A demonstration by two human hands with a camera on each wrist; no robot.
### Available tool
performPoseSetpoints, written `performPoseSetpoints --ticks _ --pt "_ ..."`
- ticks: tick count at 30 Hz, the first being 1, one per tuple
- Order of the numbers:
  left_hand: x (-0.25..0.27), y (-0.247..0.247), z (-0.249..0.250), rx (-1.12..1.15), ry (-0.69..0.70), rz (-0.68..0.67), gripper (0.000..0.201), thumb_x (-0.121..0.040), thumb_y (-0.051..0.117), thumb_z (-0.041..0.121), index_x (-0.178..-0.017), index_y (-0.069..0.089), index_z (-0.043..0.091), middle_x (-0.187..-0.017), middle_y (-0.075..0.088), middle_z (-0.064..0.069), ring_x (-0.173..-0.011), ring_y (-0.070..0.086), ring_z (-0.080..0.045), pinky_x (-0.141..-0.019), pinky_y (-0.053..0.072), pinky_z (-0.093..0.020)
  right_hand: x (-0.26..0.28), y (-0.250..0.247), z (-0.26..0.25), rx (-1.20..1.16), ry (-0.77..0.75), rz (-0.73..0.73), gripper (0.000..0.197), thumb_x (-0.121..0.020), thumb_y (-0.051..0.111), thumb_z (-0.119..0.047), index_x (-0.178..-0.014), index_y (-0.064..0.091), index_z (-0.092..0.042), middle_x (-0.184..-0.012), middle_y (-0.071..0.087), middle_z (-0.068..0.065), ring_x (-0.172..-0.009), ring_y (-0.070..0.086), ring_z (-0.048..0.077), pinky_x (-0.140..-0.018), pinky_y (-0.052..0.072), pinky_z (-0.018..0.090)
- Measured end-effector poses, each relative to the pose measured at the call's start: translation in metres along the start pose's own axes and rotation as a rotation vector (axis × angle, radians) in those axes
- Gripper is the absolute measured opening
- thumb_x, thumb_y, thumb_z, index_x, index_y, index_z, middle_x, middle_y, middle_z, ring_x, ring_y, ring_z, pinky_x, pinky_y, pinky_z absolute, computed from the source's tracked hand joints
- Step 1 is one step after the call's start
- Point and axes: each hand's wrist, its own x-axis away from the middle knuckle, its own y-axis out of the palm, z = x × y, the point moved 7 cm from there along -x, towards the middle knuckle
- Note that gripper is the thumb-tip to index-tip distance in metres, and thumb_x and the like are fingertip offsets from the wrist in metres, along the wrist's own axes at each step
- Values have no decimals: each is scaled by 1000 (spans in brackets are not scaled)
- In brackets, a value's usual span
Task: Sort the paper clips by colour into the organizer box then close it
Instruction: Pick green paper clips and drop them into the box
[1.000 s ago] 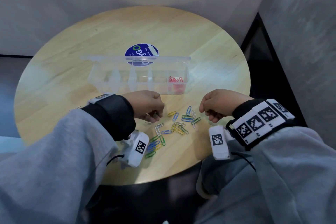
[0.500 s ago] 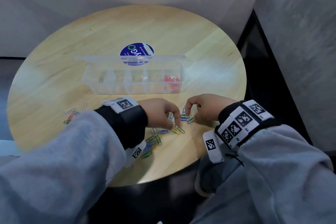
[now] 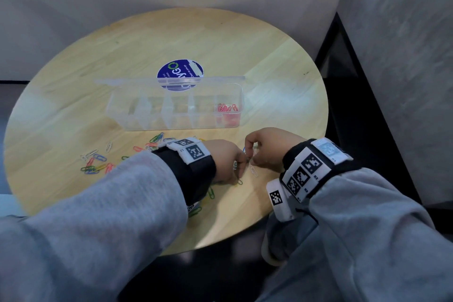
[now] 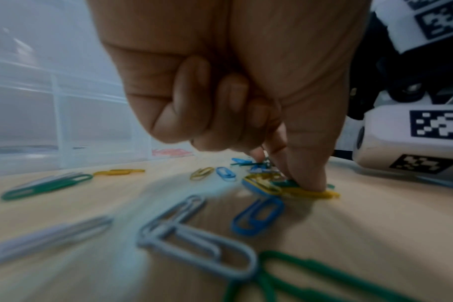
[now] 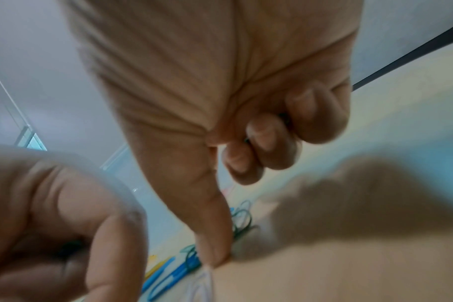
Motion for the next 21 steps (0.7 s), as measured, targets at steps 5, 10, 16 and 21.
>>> performPoseSetpoints --ticks 5,10,16,21 --pt "1 1 -8 -24 -27 -2 9 -82 65 21 -77 58 25 -54 51 10 -51 45 -3 -49 33 -20 -1 -2 0 -13 13 -7 9 -79 62 -13 -75 60 -21 -65 52 -9 -59 48 9 -51 36 20" --pt "9 -6 -27 187 -45 43 13 -77 65 22 -68 57 24 -56 55 9 -55 49 -6 -54 37 -20 2 -15 7 -240 54 -43 16 -79 58 -11 -66 52 -18 -68 59 0 -63 49 17 -60 41 27" --pt "22 -15 -56 870 -87 69 30 -84 56 -3 -61 48 14 -64 55 -6 -47 47 -6 -48 39 -13 3 -9 5 -530 71 -96 21 -84 45 5 -70 44 -11 -70 61 9 -56 57 18 -42 41 18" --pt "29 -19 -74 1192 -121 130 35 -84 47 -13 -58 41 10 -49 57 -2 -45 50 -8 -40 39 -11 -1 -5 0 -641 126 -84 27 -89 32 3 -76 52 -11 -62 47 8 -43 48 15 -35 35 17"
